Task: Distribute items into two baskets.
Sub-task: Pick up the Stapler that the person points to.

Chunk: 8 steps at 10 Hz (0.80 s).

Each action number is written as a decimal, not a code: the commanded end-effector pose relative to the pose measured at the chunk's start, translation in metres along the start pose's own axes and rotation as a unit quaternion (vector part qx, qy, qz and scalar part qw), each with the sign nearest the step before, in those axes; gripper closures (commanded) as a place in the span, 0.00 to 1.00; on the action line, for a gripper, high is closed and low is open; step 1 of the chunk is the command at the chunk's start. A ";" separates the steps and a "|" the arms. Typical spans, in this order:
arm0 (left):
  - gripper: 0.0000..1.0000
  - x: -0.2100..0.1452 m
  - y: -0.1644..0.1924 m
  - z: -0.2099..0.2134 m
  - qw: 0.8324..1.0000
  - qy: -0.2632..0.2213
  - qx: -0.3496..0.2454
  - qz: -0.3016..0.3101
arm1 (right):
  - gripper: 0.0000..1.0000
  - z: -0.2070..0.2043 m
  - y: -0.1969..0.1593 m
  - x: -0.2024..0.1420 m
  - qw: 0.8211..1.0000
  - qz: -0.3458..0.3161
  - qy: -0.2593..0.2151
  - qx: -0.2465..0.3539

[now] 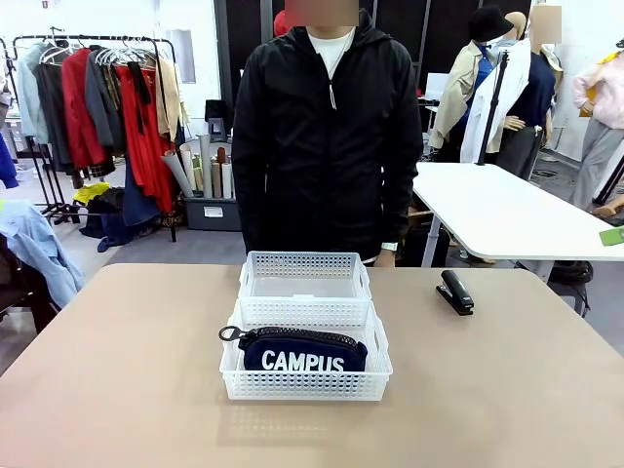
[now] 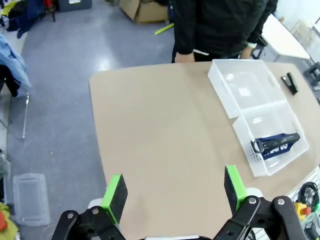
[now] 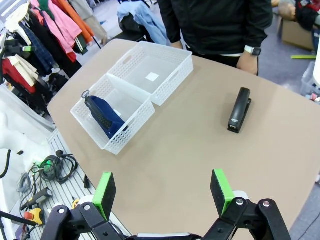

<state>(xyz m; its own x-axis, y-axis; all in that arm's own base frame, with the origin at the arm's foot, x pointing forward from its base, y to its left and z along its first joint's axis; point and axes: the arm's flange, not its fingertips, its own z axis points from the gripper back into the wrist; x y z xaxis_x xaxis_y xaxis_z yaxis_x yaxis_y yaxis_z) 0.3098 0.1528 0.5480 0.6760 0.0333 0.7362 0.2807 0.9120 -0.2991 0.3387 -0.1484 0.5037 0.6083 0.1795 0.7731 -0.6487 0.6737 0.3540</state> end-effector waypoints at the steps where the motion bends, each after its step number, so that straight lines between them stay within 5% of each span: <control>1: 0.00 -0.017 -0.017 -0.036 0.999 0.002 -0.023 -0.030 | 0.00 -0.001 -0.002 0.004 1.000 0.012 -0.019 0.007; 8: 0.00 0.006 -0.013 -0.024 0.999 0.012 -0.021 -0.023 | 0.00 -0.001 -0.002 0.004 1.000 0.012 -0.019 0.007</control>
<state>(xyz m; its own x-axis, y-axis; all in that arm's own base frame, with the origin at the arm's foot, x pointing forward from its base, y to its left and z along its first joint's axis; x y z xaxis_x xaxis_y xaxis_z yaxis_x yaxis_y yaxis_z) 0.3263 0.1353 0.5405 0.6774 -0.0213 0.7353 0.3356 0.8984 -0.2832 0.3387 -0.1483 0.5037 0.6083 0.1795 0.7731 -0.6488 0.6735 0.3541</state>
